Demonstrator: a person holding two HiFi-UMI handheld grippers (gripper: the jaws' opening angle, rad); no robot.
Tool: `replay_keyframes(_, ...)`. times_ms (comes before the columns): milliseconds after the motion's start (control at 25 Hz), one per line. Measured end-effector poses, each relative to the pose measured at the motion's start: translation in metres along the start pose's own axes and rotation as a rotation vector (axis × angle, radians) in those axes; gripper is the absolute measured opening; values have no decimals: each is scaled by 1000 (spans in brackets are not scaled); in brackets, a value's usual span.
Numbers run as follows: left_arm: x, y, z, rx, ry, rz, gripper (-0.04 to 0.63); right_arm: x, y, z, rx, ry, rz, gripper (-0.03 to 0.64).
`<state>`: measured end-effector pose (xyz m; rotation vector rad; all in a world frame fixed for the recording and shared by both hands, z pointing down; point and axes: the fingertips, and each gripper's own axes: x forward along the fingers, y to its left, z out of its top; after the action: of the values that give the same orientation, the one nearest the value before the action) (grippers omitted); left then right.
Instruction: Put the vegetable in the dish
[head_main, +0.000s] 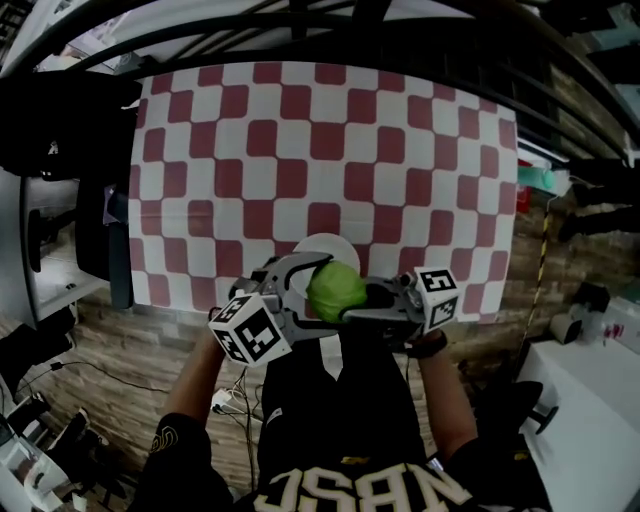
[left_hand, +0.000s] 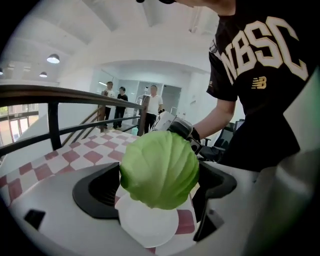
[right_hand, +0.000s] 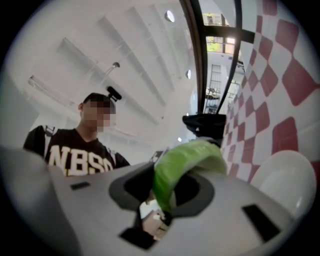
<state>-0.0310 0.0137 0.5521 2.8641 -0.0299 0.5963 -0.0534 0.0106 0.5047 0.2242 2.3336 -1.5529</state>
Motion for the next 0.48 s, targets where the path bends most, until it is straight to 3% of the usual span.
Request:
replay_keyframes(240, 3, 1, -4, 10, 6, 24, 488, -4, -5, -2, 24, 0, -12, 114)
replay_keyframes(480, 8, 12, -30, 64, 101, 109, 479, -15, -42, -20, -6, 207, -224, 181)
